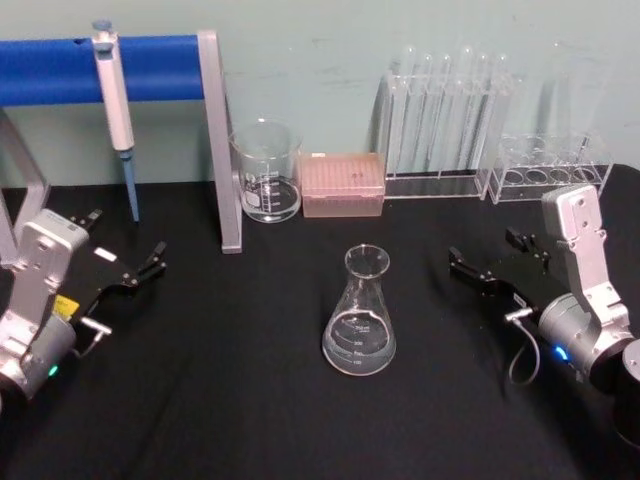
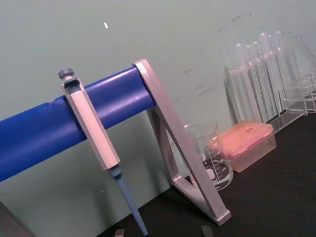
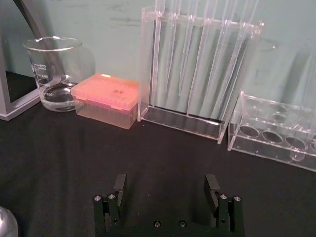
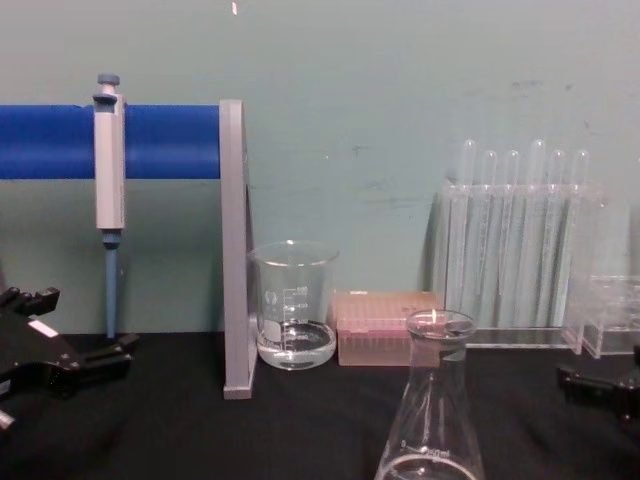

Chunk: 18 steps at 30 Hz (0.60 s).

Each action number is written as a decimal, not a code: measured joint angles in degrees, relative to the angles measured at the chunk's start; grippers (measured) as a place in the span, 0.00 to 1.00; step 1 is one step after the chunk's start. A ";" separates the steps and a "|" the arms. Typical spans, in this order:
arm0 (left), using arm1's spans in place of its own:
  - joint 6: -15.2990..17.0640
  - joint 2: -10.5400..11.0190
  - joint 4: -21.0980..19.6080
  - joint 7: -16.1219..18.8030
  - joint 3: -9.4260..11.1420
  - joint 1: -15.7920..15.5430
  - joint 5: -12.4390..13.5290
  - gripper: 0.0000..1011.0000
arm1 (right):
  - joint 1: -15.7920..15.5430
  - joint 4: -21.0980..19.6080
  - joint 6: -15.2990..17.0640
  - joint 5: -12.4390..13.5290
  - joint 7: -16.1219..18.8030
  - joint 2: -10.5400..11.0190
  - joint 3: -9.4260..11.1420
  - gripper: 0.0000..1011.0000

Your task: Grasp the erlenmeyer flask with one hand, shake it three times, then place it back.

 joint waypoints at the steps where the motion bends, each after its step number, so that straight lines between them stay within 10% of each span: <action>1: 0.00 0.00 0.00 0.00 0.00 0.00 0.00 0.99 | -0.11 0.00 0.33 0.00 0.23 -0.10 0.21 0.99; 18: 0.00 0.00 0.00 0.00 0.00 0.00 0.00 0.99 | -0.15 -0.39 1.08 0.01 1.08 -0.29 0.69 0.99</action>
